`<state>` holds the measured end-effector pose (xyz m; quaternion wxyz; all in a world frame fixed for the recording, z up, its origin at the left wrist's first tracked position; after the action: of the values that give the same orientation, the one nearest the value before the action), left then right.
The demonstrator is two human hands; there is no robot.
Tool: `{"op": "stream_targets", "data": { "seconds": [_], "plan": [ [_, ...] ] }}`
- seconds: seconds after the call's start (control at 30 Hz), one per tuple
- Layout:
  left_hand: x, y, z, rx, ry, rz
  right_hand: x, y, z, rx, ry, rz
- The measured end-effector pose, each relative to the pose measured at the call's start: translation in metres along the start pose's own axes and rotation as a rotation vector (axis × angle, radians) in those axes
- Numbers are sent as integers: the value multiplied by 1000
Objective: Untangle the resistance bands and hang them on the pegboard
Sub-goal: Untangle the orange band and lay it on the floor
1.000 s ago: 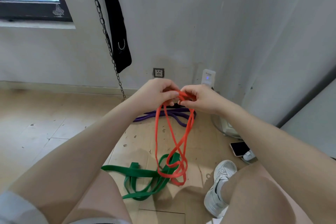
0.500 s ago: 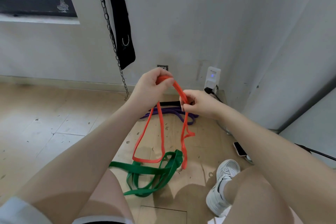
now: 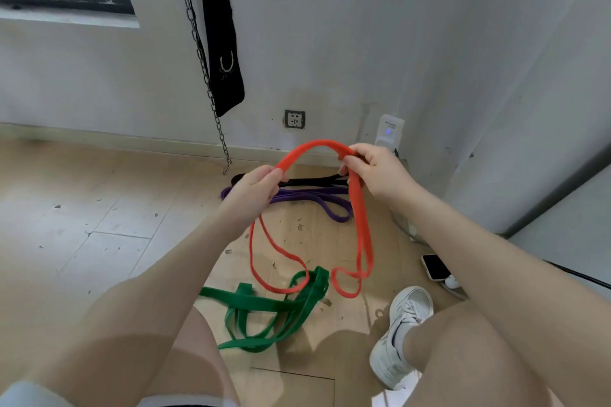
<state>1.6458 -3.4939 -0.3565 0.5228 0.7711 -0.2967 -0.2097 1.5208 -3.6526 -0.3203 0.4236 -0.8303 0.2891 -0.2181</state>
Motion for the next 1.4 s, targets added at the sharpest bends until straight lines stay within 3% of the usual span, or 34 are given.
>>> {"op": "stream_targets", "data": {
  "seconds": [0.1, 0.2, 0.27, 0.33, 0.4, 0.5, 0.6, 0.77, 0.9, 1.03, 1.2, 1.4],
  "plan": [
    [-10, 3, 17, -14, -16, 67, 2, -9, 9, 281, -9, 104],
    [-12, 7, 26, -169, 59, 90, 3, -8, 21, 384, -19, 169],
    [-6, 10, 21, -229, 145, 101, 4, -1, 22, 202, 18, 112],
    [2, 8, 12, -200, 205, 118, 7, 7, 19, -147, 32, -7],
    [9, 4, 3, -136, 228, 116, 8, 20, 17, -290, -32, -20],
    [17, -3, -7, -43, 234, 98, 3, 39, 17, -23, -238, 100],
    [22, -8, -11, 23, 231, 58, 0, 43, 14, 197, -301, 165],
    [22, 7, -15, 41, 277, 104, 1, 40, 15, 128, -336, 143],
    [20, 29, -18, 20, 251, 149, 4, 35, 10, 217, -159, 119],
    [13, 53, -17, 39, 216, 227, -5, 33, 14, 264, -284, 117],
    [8, 86, -15, -26, 179, 308, -11, 20, 18, 89, -290, -27],
    [2, 111, -19, -52, 185, 353, -11, -4, 20, 258, -297, -79]
  ]
}}
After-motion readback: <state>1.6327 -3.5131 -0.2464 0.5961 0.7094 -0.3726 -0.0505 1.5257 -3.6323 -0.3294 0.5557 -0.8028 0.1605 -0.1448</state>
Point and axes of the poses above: each hand's wrist, its own x-axis towards the middle knuckle, its own z-axis out of the palm, y = z × x, the point moved 4 cm from there along x, towards the middle knuckle, and after that the axes turned 7 degrees about y, right-handed, at the moved point
